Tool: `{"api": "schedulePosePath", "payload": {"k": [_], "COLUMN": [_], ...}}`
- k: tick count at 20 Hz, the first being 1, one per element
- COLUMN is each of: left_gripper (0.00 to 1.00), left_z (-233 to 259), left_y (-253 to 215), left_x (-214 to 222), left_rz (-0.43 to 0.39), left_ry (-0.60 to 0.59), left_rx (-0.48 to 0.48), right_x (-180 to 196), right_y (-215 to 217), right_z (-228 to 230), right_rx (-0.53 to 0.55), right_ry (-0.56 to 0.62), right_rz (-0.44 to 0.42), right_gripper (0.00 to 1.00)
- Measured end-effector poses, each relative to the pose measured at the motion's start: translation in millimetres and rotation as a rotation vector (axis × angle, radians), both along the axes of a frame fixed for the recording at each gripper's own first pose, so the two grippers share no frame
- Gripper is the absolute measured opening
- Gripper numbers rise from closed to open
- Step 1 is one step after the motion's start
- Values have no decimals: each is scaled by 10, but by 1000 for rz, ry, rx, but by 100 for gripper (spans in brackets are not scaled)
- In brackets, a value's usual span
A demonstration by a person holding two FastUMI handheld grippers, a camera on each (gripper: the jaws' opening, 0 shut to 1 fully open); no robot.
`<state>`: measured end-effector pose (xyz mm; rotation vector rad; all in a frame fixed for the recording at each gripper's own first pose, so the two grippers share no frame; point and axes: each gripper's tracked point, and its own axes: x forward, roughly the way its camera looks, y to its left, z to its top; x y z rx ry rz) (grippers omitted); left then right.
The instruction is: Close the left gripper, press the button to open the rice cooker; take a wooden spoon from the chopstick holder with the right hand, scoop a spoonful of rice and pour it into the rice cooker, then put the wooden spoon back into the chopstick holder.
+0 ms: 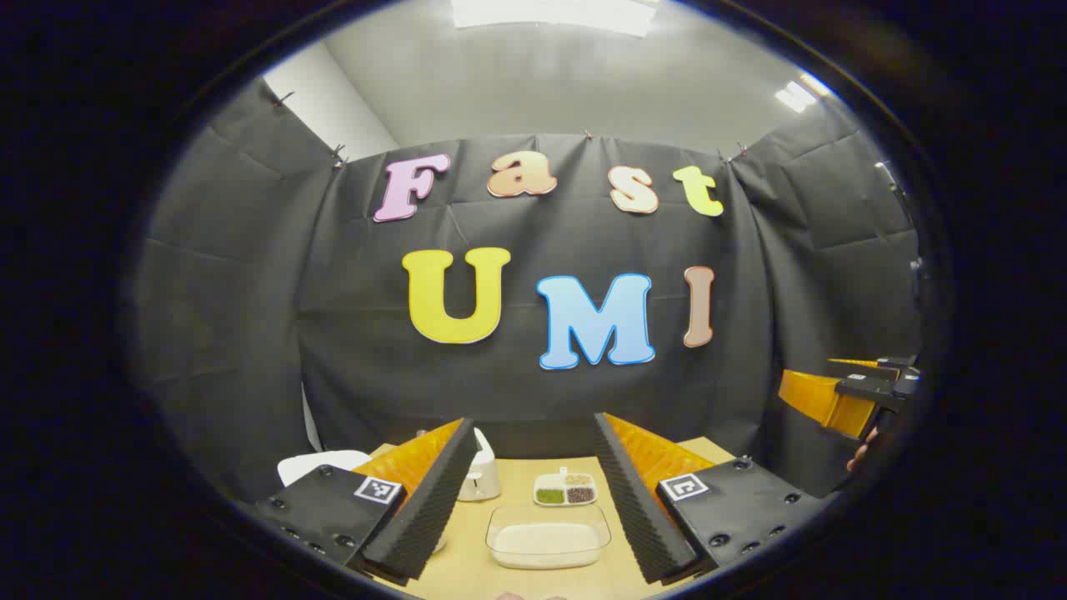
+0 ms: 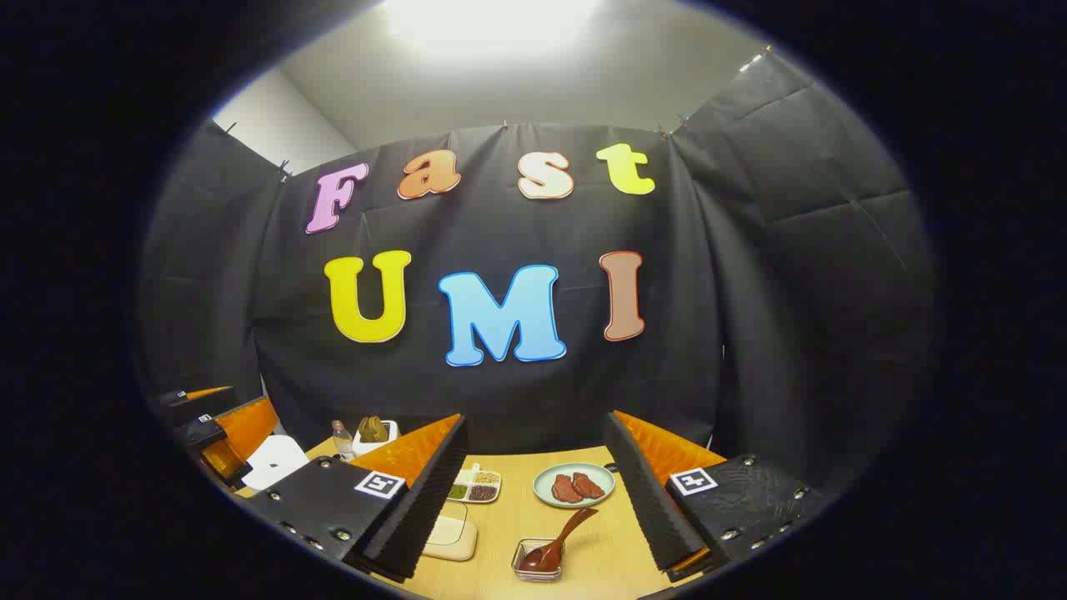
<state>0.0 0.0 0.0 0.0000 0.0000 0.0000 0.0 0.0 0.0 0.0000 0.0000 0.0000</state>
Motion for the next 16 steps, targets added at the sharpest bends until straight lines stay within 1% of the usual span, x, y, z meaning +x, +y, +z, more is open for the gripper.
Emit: {"api": "schedulePosePath", "payload": {"k": [1,2,4,5,6,7,8,9,10,11,12,13,14,15,16], "left_gripper": [99,97,100,97,96,94,97,97,94,99,99,99,97,99,96], "left_z": [-1,19,93,120,135,155,155,157,146,135,106,103,66,31,-11], "left_y": [25,64,142,190,243,250,254,279,302,302,313,347,374,413,465], "left_x": [30,64,107,132,159,191,205,224,262,301,334,344,349,351,356], "left_rz": [-8,-9,-12,-11,-11,-18,-26,-26,-26,-29,-31,-28,-28,-20,-12], "left_ry": [7,1,-19,-24,-31,-36,-39,-40,-40,-33,-32,-38,-36,-31,-27], "left_rx": [-14,-18,-17,-8,2,2,-2,-4,-5,-3,0,0,-1,-1,-3], "right_x": [4,15,43,44,45,53,64,70,86,105,119,117,135,141,154], "right_y": [30,54,140,179,247,257,253,250,228,238,253,248,253,240,217], "right_z": [-2,21,39,35,45,43,49,53,52,30,5,-29,-32,-33,-39], "right_rx": [-11,-25,-38,-40,-39,-44,-49,-55,-58,-53,-48,-48,-53,-57,-54], "right_ry": [-6,-11,-11,-8,-8,-6,-7,-11,-11,-7,2,8,8,6,8], "right_rz": [-7,-13,-9,2,21,24,23,20,10,8,8,9,12,9,4], "right_gripper": [100,100,100,100,97,99,100,97,99,100,97,100,100,97,100]}}
